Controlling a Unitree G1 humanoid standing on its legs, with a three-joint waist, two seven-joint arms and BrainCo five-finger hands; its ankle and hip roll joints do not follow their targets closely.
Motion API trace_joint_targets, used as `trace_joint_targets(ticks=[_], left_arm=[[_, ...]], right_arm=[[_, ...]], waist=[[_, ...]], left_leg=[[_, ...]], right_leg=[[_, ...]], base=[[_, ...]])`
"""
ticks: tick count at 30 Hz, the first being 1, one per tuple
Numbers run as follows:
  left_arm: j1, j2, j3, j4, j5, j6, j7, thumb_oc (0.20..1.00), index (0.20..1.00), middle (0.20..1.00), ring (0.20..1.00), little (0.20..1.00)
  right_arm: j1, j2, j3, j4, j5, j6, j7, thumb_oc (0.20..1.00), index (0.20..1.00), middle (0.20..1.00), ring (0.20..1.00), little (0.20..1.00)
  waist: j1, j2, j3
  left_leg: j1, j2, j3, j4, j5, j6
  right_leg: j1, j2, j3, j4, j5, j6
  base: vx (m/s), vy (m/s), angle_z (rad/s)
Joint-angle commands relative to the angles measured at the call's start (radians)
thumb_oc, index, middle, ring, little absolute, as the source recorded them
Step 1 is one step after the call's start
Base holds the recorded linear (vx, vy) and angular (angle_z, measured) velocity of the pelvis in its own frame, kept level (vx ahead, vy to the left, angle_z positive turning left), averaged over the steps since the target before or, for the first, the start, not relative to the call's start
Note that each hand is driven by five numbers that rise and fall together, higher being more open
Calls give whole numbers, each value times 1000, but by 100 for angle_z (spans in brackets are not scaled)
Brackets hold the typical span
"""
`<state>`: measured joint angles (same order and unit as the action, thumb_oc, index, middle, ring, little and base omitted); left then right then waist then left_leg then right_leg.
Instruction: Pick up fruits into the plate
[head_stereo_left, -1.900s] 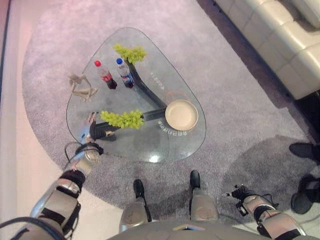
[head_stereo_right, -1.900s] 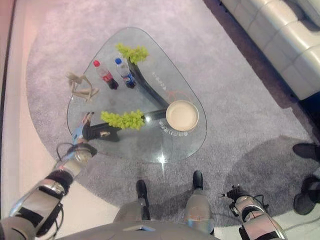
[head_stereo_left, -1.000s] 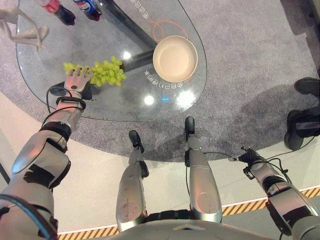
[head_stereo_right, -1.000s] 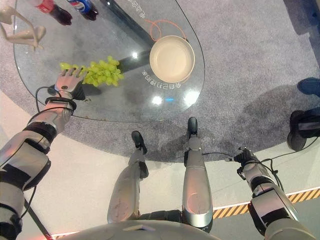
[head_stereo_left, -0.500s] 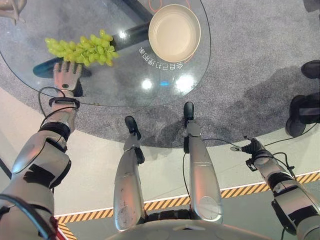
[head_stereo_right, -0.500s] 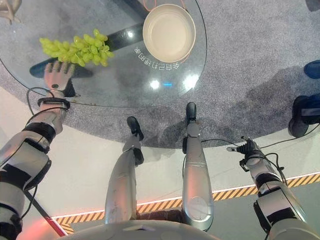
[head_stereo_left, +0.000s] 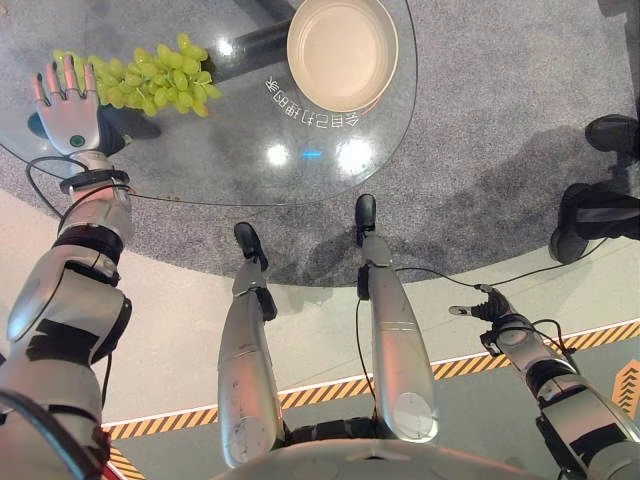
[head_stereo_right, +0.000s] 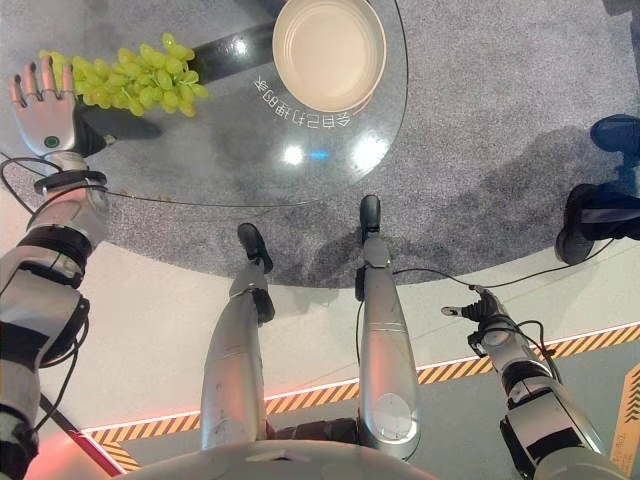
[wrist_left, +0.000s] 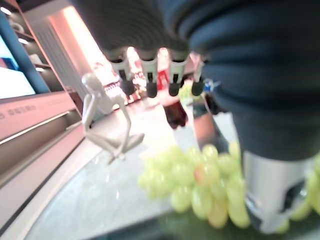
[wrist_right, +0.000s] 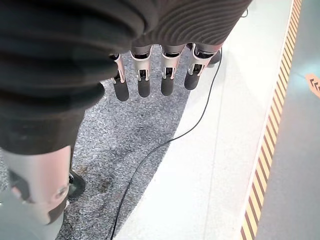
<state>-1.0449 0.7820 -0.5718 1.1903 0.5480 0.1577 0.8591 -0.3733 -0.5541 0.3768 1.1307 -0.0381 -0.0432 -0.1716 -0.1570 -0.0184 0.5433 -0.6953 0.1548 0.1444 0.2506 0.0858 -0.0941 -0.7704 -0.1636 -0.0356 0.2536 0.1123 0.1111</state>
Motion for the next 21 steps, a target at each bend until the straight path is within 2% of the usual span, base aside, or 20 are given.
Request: trace_joint_targets(ticks=[1,8,14,19,21], left_arm=[[-27,95,60,18,-14,-5,77,1000,1000,1000,1000,1000],[-79,111,33,1,22,0,86,1000,1000,1000,1000,1000],[-139,111,-39,22,164,20,-10,1000,1000,1000,1000,1000],[-175,112,-121,45,216,-14,-72,1000,1000,1000,1000,1000],[-173,112,-156,36,214,-53,-115,1000,1000,1000,1000,1000]], right_arm=[[109,-28,41,-38,7,18,-22,1000,1000,1000,1000,1000],[108,-29,51,-58,10,31,-22,1000,1000,1000,1000,1000],[99,-35,51,-76,9,37,-28,1000,1000,1000,1000,1000],[75,-59,44,-87,26,61,-39,1000,1000,1000,1000,1000],[72,-74,33,-80,10,54,-36,1000,1000,1000,1000,1000]], waist=[[2,-15,-23],[0,-12,-23],[-12,-17,-23],[-30,-1,-23],[-40,11,-23]], left_leg=[[-45,-104,-1,91,-102,31],[-55,-106,0,99,-105,31],[-72,-101,12,104,-104,32],[-119,-102,16,130,-113,35],[-132,-104,24,138,-118,38]], right_leg=[[7,90,-46,103,-149,-56],[-2,86,-51,107,-148,-57],[-20,81,-52,98,-131,-49],[-77,78,-40,126,-130,-47],[-95,78,-29,133,-129,-47]], base=[[0,0,0],[0,0,0],[0,0,0],[7,63,-1],[31,115,-9]])
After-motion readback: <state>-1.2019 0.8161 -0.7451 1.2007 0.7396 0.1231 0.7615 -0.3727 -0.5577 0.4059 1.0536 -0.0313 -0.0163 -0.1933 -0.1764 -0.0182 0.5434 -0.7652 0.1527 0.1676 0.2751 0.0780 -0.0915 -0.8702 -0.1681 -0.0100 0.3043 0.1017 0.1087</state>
